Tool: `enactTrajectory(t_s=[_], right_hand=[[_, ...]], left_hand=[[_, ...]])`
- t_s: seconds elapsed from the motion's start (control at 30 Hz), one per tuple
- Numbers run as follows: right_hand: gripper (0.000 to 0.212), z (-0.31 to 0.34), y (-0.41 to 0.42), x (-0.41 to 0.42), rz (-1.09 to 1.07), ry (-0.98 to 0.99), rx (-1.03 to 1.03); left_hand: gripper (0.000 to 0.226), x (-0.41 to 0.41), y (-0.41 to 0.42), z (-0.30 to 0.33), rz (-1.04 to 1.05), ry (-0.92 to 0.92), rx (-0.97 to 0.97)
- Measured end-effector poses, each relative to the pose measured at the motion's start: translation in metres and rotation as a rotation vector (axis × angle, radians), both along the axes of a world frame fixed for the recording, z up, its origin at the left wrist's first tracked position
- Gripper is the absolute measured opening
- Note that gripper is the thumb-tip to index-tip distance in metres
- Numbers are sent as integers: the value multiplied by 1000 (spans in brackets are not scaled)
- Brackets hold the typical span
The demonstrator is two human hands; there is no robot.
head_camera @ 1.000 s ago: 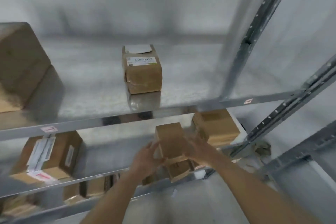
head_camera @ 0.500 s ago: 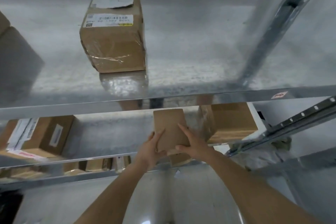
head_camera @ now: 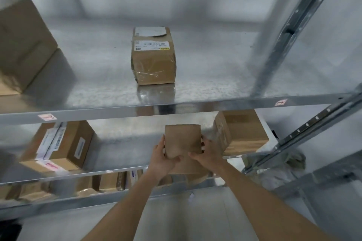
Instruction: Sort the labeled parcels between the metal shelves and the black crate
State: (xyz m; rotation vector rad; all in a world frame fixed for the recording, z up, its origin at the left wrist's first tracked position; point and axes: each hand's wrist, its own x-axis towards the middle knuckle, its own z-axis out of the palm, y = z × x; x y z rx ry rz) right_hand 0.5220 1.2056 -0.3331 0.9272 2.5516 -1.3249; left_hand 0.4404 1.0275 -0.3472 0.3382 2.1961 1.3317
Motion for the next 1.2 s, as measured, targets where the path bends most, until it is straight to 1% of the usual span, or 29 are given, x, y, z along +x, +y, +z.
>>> enactTrajectory(t_s=[0.03,0.07,0.17,0.23,0.27,0.33,0.37,0.43,0.5,0.53,0.63,0.67,0.8,0.87,0.93,1.03,1.1,1.2], right_hand=[[98,7,-8,2,-10,21,2],[92,15,-16,3,-30,50,-15],[62,48,-46,10,-98,89,-76],[50,71,-65,17,-120,97,-102],[44,80,-74,20,-132,119,-128],[33,109,-97,27,-192,168,-233],[33,119,-106,30,-197,187,-254],[46,116,-114,30,-185,227,-240],[48,118,-127,31,-189,262,-248],[49,118,-131,30,-191,269,-269],[62,125,-145,32,-81,284,-280],[62,129,-149,33,-55,287,-273],[56,129,-158,29,-13,291,-224],[50,123,-162,24,-29,301,-244],[43,117,-164,20,-42,300,-215],[36,102,-161,13,9,262,-152],[43,89,-156,9,59,246,-112],[56,67,-146,3,95,233,-142]], left_hand=[[107,-1,-6,4,20,-15,15],[104,0,-13,9,43,-21,41],[76,5,-38,33,132,-74,139],[57,10,-54,51,169,-104,200],[52,12,-62,60,172,-108,215],[53,17,-78,75,174,-94,222],[55,19,-86,80,179,-71,223],[56,22,-104,90,200,-17,237],[56,22,-119,96,223,-11,270],[60,22,-127,99,224,-14,290],[90,17,-149,106,183,10,293],[91,15,-156,108,151,26,282],[78,10,-176,115,56,94,270],[70,8,-178,113,71,60,294],[58,7,-177,109,98,46,293],[48,3,-173,94,113,108,246],[49,-1,-168,81,107,147,196],[60,-9,-155,62,61,165,101]])
